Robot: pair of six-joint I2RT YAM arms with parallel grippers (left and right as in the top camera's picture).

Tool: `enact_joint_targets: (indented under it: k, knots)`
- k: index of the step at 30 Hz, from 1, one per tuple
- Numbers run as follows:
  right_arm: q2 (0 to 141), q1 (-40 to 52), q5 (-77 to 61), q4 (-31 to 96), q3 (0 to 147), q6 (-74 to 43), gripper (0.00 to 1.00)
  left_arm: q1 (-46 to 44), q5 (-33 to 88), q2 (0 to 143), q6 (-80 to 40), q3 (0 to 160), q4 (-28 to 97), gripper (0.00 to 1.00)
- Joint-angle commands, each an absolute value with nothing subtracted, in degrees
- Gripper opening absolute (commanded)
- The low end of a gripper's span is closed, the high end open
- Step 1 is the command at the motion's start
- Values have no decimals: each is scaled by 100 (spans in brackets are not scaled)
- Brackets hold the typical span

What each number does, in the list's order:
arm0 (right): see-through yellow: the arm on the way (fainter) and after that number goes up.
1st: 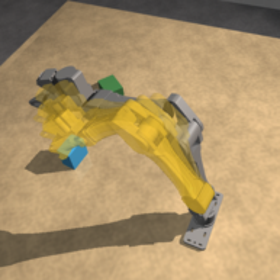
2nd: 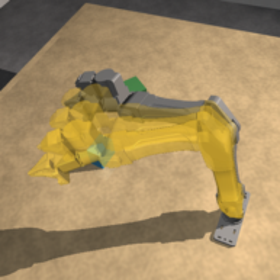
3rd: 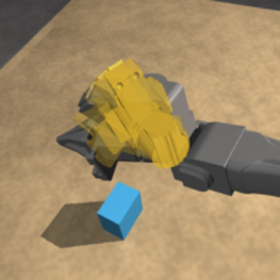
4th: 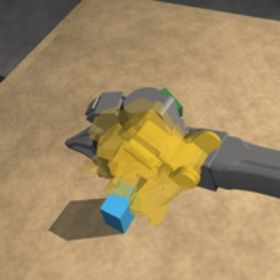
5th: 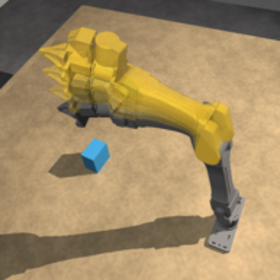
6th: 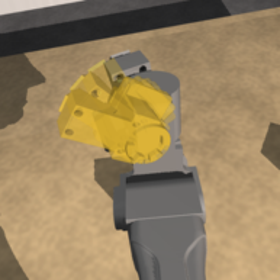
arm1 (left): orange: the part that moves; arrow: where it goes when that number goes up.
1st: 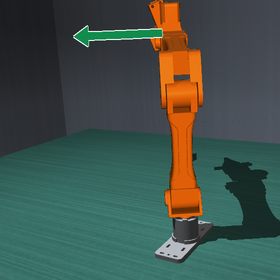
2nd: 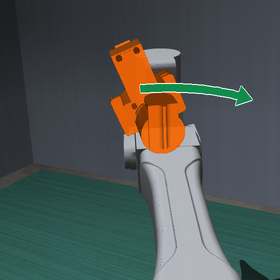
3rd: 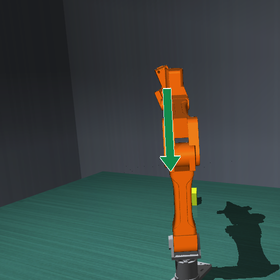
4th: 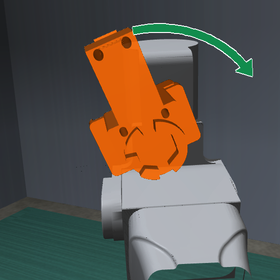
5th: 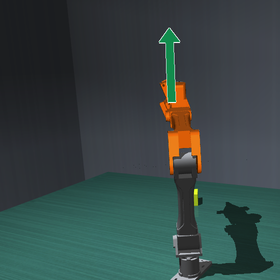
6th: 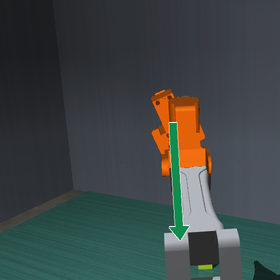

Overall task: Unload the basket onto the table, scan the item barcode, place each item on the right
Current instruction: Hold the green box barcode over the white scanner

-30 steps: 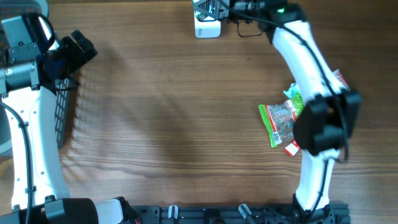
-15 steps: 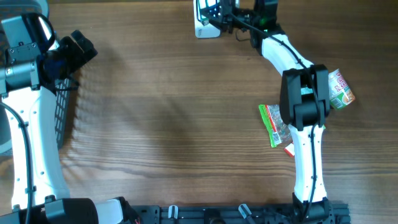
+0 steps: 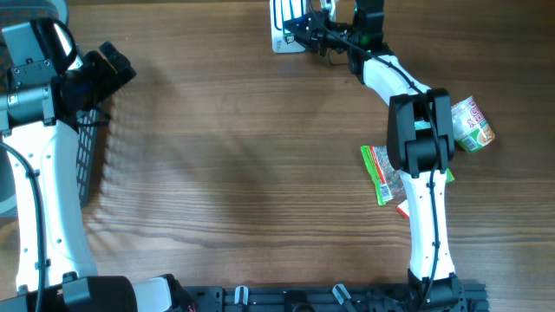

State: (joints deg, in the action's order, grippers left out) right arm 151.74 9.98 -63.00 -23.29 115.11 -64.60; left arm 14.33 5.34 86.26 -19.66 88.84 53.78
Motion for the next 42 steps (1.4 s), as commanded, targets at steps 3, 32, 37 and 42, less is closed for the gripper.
enact_joint_targets:
  k: [3,32,37,42]
  knots:
    - [15367,1017,-6108,-2375,11581,-5966,29,1452,460,8641,-1979,8892,5367,100]
    - [15262,1031,-6003,-2126,11583,-5955,24,1452,460,8641,-1979,8892,5367,100]
    - [14787,1031,-6088,-2132,11583,-5885,25,1452,460,8641,-1979,8892,5367,100]
    - [13909,1031,-6167,-1066,11583,-5166,25,1452,460,8641,-1979,8892,5367,100]
